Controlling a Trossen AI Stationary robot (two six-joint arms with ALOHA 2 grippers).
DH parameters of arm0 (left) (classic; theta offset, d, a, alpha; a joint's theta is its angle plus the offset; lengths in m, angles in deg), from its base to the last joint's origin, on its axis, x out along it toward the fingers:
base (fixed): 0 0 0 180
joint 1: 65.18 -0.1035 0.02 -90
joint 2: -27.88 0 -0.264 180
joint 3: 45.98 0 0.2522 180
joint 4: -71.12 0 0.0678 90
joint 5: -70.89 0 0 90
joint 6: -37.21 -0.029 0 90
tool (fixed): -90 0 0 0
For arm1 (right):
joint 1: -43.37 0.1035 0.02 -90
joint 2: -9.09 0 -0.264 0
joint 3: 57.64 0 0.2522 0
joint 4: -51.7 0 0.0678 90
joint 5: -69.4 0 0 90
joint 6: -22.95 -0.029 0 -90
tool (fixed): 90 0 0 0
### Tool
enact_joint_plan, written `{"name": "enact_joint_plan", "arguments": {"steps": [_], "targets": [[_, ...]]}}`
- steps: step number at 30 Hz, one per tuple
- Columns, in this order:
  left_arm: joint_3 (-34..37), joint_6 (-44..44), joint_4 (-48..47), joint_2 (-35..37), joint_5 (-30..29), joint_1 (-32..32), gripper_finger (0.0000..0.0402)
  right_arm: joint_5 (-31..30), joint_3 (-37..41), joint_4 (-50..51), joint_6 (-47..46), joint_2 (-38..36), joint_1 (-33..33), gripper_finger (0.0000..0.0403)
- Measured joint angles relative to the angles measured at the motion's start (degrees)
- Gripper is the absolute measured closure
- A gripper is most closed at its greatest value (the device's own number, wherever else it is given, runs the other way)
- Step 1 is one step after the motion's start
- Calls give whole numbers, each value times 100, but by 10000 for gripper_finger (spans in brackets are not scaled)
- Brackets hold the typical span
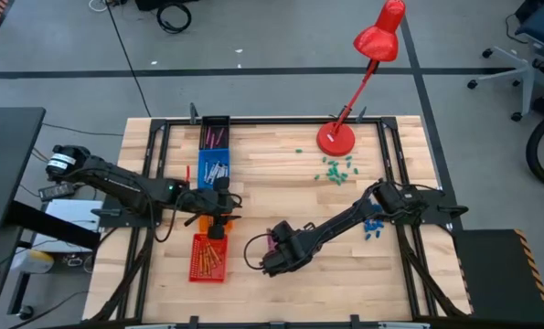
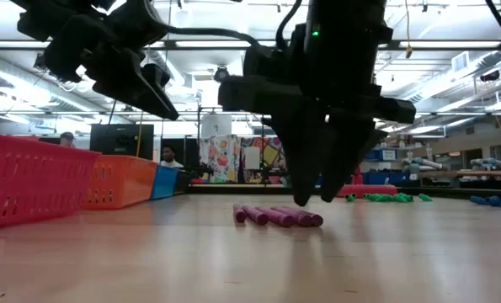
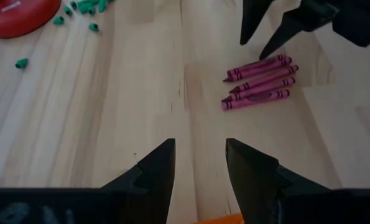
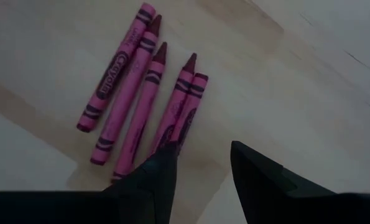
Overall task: Sort crayons
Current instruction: Put the pink crayon into the black bin
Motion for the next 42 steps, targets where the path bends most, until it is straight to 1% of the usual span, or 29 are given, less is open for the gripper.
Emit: {"name": "enact_joint_plan", "arguments": {"steps": [19,26,34,39,42], "targets": [[0,58,-124,0,-2,2,246,61,-49,-120,107,8,0,248],[0,105,-134,0,-2,2,246,69,170,-357,111,-1,-1,248],[0,107,-140,0,-2,2,246,123,219,-263,114,6,-2,248],[-2,109,-164,0,-2,2,246,394,214,-189,114,6,-25,253],[-2,111,-173,0,-2,2,246,649,207,-205,128,1,-70,271]]}}
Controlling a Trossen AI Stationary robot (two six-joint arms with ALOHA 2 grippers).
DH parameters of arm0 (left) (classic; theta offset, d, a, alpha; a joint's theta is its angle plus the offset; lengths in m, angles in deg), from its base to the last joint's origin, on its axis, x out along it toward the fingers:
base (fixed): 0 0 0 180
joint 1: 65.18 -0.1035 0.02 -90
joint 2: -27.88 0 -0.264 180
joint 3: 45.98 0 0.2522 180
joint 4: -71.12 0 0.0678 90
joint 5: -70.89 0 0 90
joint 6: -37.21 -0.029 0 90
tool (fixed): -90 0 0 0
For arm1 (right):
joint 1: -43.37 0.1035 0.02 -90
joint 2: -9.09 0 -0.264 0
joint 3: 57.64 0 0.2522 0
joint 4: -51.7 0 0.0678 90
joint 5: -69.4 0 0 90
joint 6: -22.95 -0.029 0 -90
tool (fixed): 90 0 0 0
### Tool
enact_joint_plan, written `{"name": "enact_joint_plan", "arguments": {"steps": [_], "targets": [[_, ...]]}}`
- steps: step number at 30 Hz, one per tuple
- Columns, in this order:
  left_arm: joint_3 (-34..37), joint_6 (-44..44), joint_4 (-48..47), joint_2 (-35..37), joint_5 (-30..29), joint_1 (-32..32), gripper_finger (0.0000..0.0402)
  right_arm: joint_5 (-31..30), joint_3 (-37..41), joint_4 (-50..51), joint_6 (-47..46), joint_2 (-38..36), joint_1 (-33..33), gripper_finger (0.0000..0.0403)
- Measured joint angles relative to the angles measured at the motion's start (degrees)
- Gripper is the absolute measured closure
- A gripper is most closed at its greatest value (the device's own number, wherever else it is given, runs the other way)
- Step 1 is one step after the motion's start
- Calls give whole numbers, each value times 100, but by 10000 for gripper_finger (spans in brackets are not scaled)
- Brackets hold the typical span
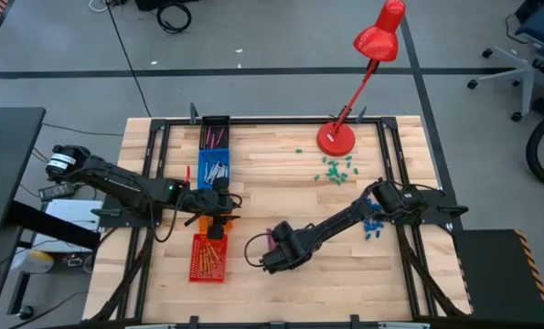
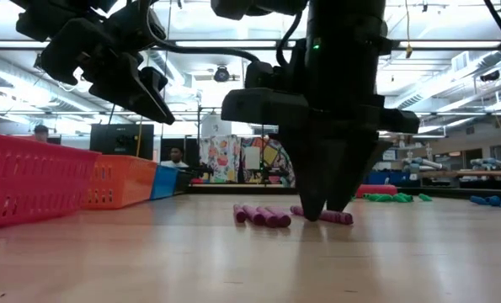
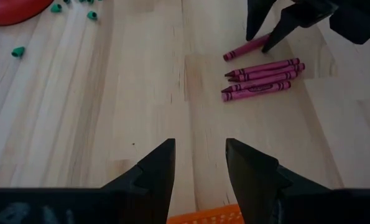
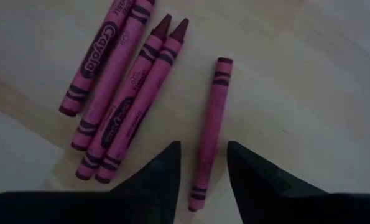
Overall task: Sort crayons
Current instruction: Put the pink crayon into the black bin
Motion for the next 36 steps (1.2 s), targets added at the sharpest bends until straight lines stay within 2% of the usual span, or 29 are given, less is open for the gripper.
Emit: {"name": "enact_joint_plan", "arguments": {"steps": [9,13,19,23,32,36], "targets": [[-2,101,-100,0,0,0,246,335,-4,3,87,-9,-74,359],[-2,101,-101,-2,0,0,246,349,-4,-1,187,-15,-74,383],[-2,228,-98,-2,0,0,246,204,-2,1,304,-16,-64,381],[-2,512,-96,-2,0,0,246,-202,15,0,375,-28,-44,379],[-2,529,-16,-9,2,0,246,-946,13,-113,427,-143,76,378],[-2,473,245,-9,26,0,246,-1632,-126,-150,531,-203,185,378]]}}
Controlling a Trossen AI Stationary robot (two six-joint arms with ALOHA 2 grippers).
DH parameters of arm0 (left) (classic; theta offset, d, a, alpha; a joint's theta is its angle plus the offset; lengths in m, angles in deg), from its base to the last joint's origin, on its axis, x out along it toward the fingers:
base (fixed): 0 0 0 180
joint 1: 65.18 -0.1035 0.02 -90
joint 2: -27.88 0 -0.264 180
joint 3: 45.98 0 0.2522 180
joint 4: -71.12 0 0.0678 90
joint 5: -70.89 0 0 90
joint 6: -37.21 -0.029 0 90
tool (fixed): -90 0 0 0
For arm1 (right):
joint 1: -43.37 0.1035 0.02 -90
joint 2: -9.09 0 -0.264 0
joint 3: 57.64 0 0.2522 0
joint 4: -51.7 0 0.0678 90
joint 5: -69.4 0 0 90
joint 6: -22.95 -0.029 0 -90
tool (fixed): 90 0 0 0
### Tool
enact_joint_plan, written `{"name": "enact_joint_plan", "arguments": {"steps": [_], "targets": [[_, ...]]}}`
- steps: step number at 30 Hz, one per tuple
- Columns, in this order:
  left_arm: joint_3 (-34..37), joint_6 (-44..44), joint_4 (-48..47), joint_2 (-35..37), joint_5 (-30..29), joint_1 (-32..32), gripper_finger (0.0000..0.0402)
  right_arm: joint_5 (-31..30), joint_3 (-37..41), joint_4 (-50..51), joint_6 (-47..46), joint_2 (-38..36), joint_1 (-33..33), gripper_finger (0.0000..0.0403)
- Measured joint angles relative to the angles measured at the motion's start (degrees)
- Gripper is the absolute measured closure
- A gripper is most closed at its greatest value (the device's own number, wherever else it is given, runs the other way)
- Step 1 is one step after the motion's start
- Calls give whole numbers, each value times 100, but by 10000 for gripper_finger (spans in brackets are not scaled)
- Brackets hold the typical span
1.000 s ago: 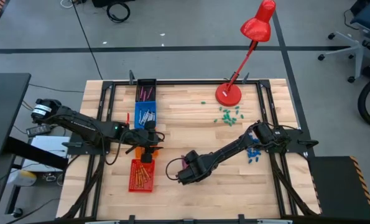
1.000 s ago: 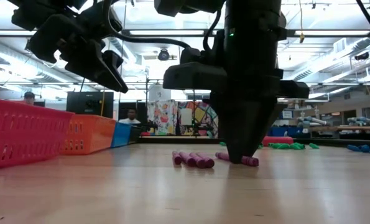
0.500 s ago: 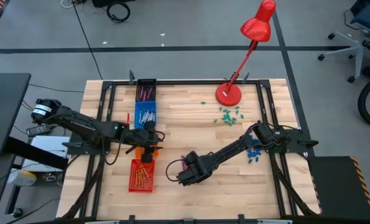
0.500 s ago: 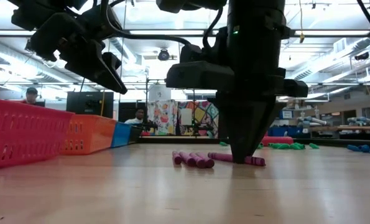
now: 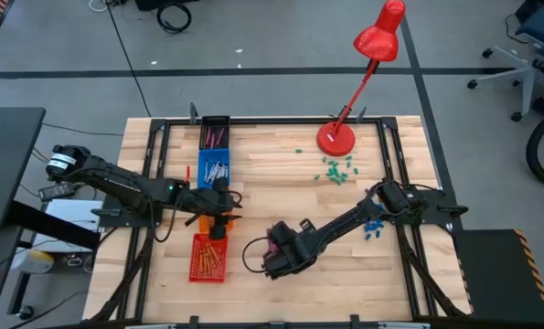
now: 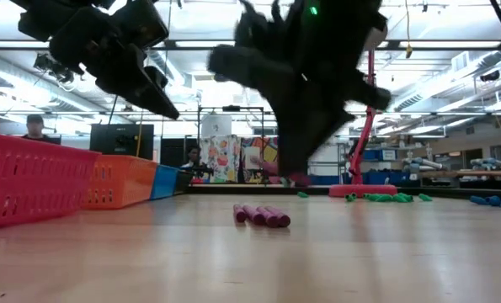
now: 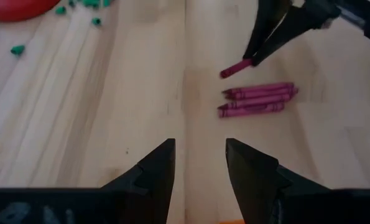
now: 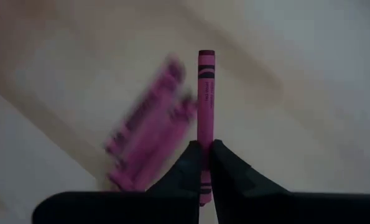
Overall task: Sort crayons
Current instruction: Put the pink crayon into the black bin
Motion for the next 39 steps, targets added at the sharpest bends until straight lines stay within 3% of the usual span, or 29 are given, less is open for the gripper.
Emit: {"name": "enact_joint_plan", "arguments": {"steps": [8,15,29,35,39], "targets": [[0,-359,671,0,498,127,246,-2072,-672,-17,851,-2,339,377],[0,-708,1425,0,511,274,246,-3119,-1025,-140,1449,-11,494,377],[0,-907,2586,0,876,415,246,-4296,-1087,-465,1831,-11,745,377],[0,-906,2969,0,888,413,246,-4410,-1087,-921,2298,-11,791,377],[0,-903,3199,0,1233,413,246,-4411,-1087,-1324,2729,-11,791,377]]}}
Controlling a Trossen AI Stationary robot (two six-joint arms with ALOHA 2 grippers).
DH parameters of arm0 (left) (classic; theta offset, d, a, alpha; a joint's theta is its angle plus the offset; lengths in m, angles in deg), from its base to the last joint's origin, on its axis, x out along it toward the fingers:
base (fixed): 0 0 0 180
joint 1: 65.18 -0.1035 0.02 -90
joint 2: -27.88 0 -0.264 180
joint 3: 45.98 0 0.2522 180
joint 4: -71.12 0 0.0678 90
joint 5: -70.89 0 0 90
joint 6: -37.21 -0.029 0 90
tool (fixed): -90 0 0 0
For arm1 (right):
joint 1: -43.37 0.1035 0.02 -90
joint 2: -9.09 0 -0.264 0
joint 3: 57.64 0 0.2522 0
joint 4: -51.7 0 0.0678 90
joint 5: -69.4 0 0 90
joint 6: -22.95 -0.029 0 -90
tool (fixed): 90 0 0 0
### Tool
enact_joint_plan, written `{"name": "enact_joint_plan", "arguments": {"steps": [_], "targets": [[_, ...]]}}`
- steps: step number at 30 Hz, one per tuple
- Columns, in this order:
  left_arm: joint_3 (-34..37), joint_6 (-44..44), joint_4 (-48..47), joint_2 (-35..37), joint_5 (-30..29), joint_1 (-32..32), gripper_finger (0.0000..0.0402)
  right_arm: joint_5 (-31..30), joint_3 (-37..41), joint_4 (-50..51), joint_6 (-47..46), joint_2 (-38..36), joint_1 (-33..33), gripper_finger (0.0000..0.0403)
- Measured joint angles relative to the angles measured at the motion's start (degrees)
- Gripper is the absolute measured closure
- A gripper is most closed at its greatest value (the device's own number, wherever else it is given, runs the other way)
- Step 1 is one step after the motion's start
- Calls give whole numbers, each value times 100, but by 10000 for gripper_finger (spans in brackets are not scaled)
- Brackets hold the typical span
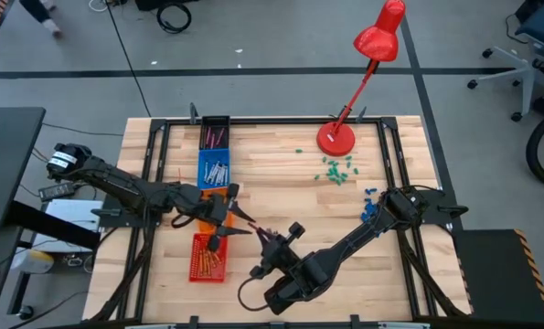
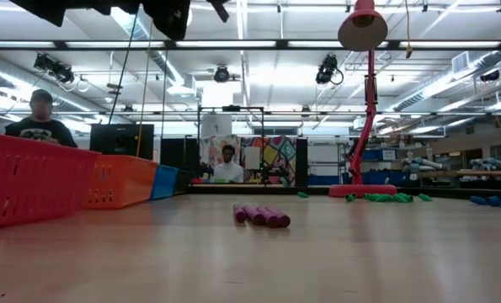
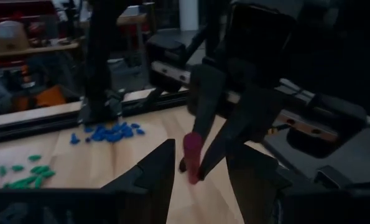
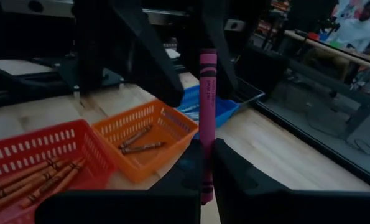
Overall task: Sort crayons
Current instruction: Put the pink crayon into the black bin
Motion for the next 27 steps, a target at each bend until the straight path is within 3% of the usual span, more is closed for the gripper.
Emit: {"name": "enact_joint_plan", "arguments": {"steps": [14,27], "targets": [[0,5,118,0,267,1,252,-99,0,-1511,1613,0,-31,377],[0,-48,117,0,400,-2,362,-15,0,-1556,1380,0,-86,345]]}}
